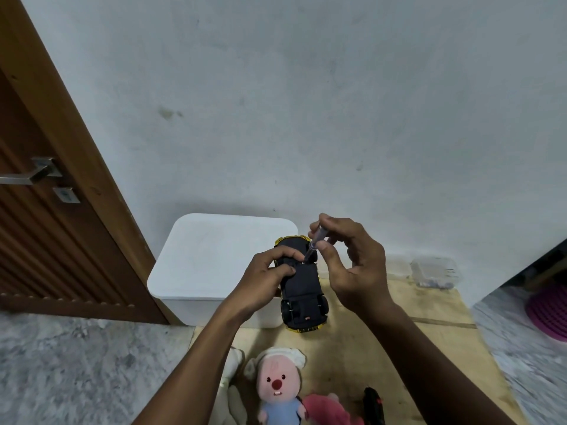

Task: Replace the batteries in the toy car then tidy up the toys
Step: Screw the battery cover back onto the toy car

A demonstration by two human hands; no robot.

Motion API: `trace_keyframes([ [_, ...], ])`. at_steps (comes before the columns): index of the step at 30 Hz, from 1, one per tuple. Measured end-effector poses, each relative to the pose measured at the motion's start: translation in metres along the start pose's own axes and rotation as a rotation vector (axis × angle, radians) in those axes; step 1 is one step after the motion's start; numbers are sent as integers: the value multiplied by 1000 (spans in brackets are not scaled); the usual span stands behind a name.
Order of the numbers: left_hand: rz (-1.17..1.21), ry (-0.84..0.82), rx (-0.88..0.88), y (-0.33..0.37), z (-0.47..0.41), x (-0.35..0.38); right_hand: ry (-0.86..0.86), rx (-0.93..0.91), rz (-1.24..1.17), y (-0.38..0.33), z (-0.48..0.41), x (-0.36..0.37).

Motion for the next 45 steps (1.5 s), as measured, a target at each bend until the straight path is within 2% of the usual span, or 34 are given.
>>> trace_keyframes([
  [4,-3,4,1,-1,1,1,42,-29,71,1,-2,0],
  [9,-11,10,4,-1,-1,0,-42,65,0,2,-2,0],
  [16,5,17,7,0,-2,-5,81,-40,89,3,-3,-1],
  [20,9,14,8,1,-3,-5,-6,11,35,5,-1,-3],
  [27,-14,-3,2,0,-4,-5,36,-26,100,7,-5,3],
  [31,-2,-11,-4,-1,-5,-5,-35,36,16,5,-2,5],
  [39,-15,10,16,3,-8,-11,135,-57,117,11,-2,9],
  [45,-3,-6,25,4,-7,-9,8,38,21,5,-4,5],
])
Point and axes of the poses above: each hand's wrist, its own z-axis away from the middle knuckle, its own x-axis out of the palm, y = z × x, the point moved 1 cm from there along -z, towards the middle knuckle, and after that the axes turned 9 degrees about -x, right-handed, at the moved point
